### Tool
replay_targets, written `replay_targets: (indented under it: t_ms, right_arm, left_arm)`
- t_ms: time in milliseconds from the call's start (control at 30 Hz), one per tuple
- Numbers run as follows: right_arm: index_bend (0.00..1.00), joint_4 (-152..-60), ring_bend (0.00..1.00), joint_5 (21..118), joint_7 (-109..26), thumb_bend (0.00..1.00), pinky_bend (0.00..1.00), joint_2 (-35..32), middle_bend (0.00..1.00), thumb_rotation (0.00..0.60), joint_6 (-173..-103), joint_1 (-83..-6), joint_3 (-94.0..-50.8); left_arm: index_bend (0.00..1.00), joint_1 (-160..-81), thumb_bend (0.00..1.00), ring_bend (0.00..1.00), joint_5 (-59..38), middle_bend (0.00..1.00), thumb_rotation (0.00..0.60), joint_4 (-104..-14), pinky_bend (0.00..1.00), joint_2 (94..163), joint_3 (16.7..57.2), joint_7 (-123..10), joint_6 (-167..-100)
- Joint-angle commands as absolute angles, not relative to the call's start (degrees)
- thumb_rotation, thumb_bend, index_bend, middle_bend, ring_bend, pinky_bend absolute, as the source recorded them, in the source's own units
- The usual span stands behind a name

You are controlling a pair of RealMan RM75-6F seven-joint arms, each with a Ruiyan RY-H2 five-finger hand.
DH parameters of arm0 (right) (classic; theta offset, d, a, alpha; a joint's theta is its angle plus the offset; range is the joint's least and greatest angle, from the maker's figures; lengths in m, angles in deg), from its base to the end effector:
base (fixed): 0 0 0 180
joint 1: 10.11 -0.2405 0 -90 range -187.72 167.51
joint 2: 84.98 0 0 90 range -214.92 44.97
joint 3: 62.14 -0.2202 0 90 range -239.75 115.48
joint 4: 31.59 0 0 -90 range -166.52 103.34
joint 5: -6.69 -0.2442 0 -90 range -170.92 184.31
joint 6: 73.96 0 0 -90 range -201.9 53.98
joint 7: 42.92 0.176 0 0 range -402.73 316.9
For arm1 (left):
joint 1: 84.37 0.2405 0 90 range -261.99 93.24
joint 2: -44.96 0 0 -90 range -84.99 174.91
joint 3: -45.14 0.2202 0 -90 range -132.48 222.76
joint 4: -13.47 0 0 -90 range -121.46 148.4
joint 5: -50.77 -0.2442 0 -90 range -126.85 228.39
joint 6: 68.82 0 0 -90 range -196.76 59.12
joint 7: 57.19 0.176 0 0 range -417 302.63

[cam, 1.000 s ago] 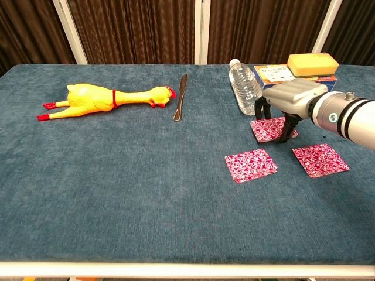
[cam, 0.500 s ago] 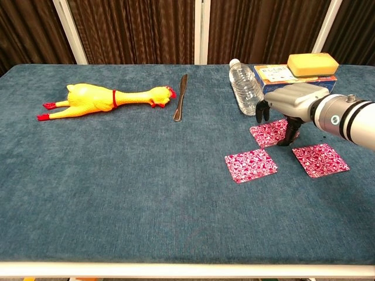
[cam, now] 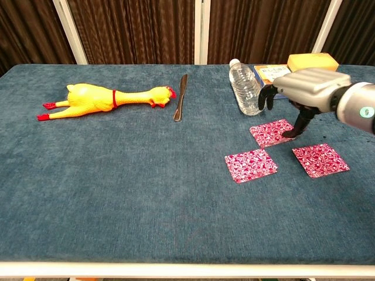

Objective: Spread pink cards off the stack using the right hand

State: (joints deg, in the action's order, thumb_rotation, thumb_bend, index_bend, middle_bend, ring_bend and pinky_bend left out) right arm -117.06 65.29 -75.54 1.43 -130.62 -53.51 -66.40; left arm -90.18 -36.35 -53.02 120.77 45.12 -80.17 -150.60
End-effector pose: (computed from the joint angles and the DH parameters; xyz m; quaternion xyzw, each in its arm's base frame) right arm -0.1463 -0.3447 -0.0622 0.7869 -0.3082 0.2738 0.4592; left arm -0.3655 0.2121 0.0868 -0.5770 -0.4563 -0.4062 0.5421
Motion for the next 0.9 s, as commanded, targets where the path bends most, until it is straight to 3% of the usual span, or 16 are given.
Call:
replay_targets:
  t_ms: [33, 167, 267, 367, 467, 700, 900]
  right_arm:
    - [0.34, -120.5, 0.81, 80.0, -64.1, 0.1, 0.9, -3.9, 0.38, 0.6, -140.3, -46.4, -61.5]
    - [0.37, -115.3, 0.71, 90.2, -55.3, 0.1, 0.79, -5.8, 0.39, 0.6, -151.3, -39.9, -57.9]
    - [0.34, -111.1, 0.45, 91.8, -53.1, 0.1, 0.53, -6.6, 0.31, 0.6, -156.6, -35.7, -57.0]
    - [0.21, -110.2, 0.14, 89.9, -53.2, 0.1, 0.19, -7.9, 0.18, 0.6, -158.4, -32.3, -57.2]
    - [0.14, -110.5, 0.01, 88.3, -52.4, 0.09, 0.03, -9.2, 0.11, 0.6, -158.7, -30.0, -57.5]
    - [0.01, -111.1, 0.0, 85.3, -53.8, 0.08, 0.0, -9.3, 0.02, 0.6, -157.7, -27.1, -59.2]
    - [0.0, -111.5, 0.0, 83.2, -55.5, 0.09, 0.0, -8.2, 0.0, 0.6, -155.8, -26.2, -61.1]
  left_arm:
    - [0.16, -90.2, 0.03, 0.06, -36.4, 0.16, 0.6, -53.3, 0.18, 120.6, 45.0, -80.1, -150.8]
    - [0.16, -90.2, 0.03, 0.06, -36.5, 0.16, 0.6, -53.8, 0.18, 120.5, 44.8, -79.7, -151.4]
    - [0.16, -90.2, 0.03, 0.06, -36.7, 0.16, 0.6, -54.0, 0.18, 120.6, 44.7, -79.4, -151.8]
    - [0.16, -90.2, 0.03, 0.06, -36.9, 0.16, 0.6, -54.7, 0.18, 120.3, 44.7, -78.7, -152.2]
    - [0.16, -90.2, 0.03, 0.06, -37.0, 0.16, 0.6, -55.7, 0.18, 119.8, 44.6, -77.8, -152.5]
    - [0.16, -90.4, 0.03, 0.06, -37.1, 0.16, 0.6, -57.7, 0.18, 118.7, 44.4, -76.4, -152.6]
    - [0.16, -90.2, 0.03, 0.06, -36.9, 0.16, 0.6, -57.6, 0.18, 118.8, 44.6, -76.3, -152.4]
